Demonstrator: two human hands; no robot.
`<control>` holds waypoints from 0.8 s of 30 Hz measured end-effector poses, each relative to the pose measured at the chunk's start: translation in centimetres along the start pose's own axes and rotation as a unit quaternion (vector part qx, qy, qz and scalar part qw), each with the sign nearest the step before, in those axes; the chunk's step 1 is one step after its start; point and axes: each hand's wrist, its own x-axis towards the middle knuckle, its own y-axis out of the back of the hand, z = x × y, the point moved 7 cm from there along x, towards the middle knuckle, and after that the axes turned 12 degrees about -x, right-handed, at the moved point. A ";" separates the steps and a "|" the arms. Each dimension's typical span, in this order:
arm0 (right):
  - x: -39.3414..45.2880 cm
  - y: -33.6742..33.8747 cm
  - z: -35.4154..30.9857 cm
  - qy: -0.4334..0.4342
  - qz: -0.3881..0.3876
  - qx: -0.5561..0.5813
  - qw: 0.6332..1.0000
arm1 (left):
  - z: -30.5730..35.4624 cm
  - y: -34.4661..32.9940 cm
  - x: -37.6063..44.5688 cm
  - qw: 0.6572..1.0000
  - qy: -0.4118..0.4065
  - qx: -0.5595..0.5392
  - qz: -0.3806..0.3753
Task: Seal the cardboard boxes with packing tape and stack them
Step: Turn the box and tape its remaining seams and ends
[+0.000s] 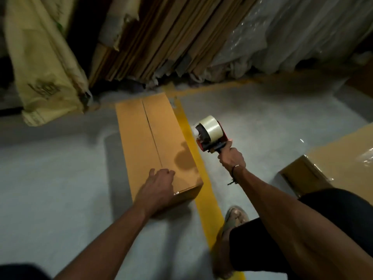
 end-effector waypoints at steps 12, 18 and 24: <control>-21.5 8.9 -6.0 0.219 -0.226 0.155 0.936 | -1.0 12.8 -17.6 0.892 0.139 -0.402 0.152; -26.2 7.9 -5.0 0.222 -0.285 0.179 0.915 | 0.9 10.3 -20.8 0.715 0.194 -0.668 0.077; -28.0 7.2 -5.5 0.229 -0.327 0.157 0.903 | 2.3 8.7 -21.5 0.575 0.204 -0.792 0.033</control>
